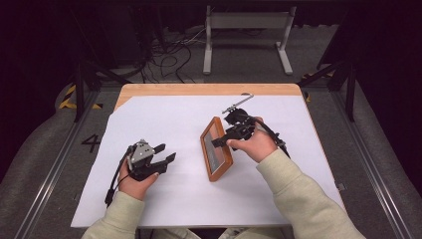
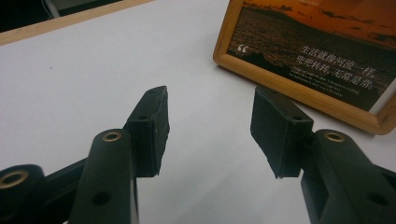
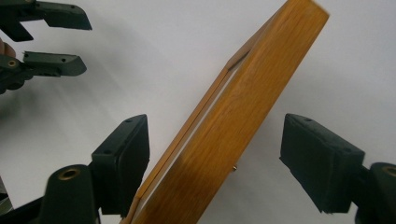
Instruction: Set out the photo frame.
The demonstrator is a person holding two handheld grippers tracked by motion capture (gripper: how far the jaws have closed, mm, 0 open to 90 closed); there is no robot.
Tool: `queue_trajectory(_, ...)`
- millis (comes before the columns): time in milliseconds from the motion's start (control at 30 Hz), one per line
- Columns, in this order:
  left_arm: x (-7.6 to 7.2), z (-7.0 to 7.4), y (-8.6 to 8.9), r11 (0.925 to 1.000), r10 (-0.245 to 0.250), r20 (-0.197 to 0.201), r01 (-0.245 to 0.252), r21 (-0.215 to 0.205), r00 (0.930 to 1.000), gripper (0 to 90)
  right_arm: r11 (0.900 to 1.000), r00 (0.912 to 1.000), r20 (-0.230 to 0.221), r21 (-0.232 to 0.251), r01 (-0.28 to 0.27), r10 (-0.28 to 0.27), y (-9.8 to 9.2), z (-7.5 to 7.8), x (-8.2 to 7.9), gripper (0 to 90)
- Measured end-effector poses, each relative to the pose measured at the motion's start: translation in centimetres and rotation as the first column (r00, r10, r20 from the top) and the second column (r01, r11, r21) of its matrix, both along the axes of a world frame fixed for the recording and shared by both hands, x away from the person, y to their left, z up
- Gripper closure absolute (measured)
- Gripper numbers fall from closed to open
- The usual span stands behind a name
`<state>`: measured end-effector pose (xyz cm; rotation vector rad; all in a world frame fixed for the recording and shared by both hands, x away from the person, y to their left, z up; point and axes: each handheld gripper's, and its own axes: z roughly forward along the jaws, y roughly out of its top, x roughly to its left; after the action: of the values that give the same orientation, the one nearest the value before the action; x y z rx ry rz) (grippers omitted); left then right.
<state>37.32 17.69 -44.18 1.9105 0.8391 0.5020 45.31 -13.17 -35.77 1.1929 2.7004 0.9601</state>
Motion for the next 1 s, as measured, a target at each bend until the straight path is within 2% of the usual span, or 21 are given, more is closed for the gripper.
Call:
queue_trajectory(133, 0.0, 0.0, 0.0, 1.0000, -0.001, -0.001, 0.001, 0.007, 1.0000, 46.4, 1.000, 0.9989, -0.046, -0.004, 0.007, -0.007, 0.4, -0.9, 0.3, 25.7)
queue_trajectory(300, 0.0, 0.0, 0.0, 1.0000, -0.004, -0.005, 0.004, 0.006, 1.0000, 46.7, 1.000, 0.9975, -0.070, -0.014, 0.003, -0.004, 0.8, -1.5, 0.5, 31.7)
queue_trajectory(400, 0.0, 0.0, 0.0, 0.9999, -0.011, -0.007, 0.011, -0.005, 0.9999, 47.2, 1.000, 0.9955, -0.094, -0.013, -0.015, 0.014, 1.0, -2.0, 0.6, 40.6)
queue_trajectory(433, 0.0, 0.0, 0.0, 0.9999, -0.012, -0.008, 0.012, -0.006, 0.9999, 47.3, 1.000, 0.9932, -0.116, -0.006, -0.014, 0.013, 0.9, -2.1, 0.7, 43.4)
queue_trajectory(500, 0.0, 0.0, 0.0, 0.9999, -0.013, -0.008, 0.013, -0.006, 0.9999, 47.3, 1.000, 0.9910, -0.133, 0.009, -0.014, 0.016, 0.9, -2.1, 0.7, 49.0)
queue_trajectory(767, 0.0, 0.1, -0.1, 0.9994, -0.023, -0.016, 0.023, -0.026, 0.9996, 47.4, 1.000, 0.9873, -0.158, 0.000, 0.020, -0.020, 0.9, -2.0, 0.5, 53.9)
queue_trajectory(900, 0.0, 0.1, -0.1, 0.9993, -0.023, -0.022, 0.022, -0.030, 0.9995, 47.4, 0.999, 0.9864, -0.161, -0.030, 0.028, -0.033, 1.1, -1.9, 0.3, 56.3)
queue_trajectory(1000, 0.0, 0.1, -0.1, 0.9986, -0.030, -0.023, 0.029, -0.045, 0.9993, 47.3, 0.997, 0.9837, -0.169, -0.050, 0.054, -0.062, 1.4, -1.8, 0.2, 58.9)
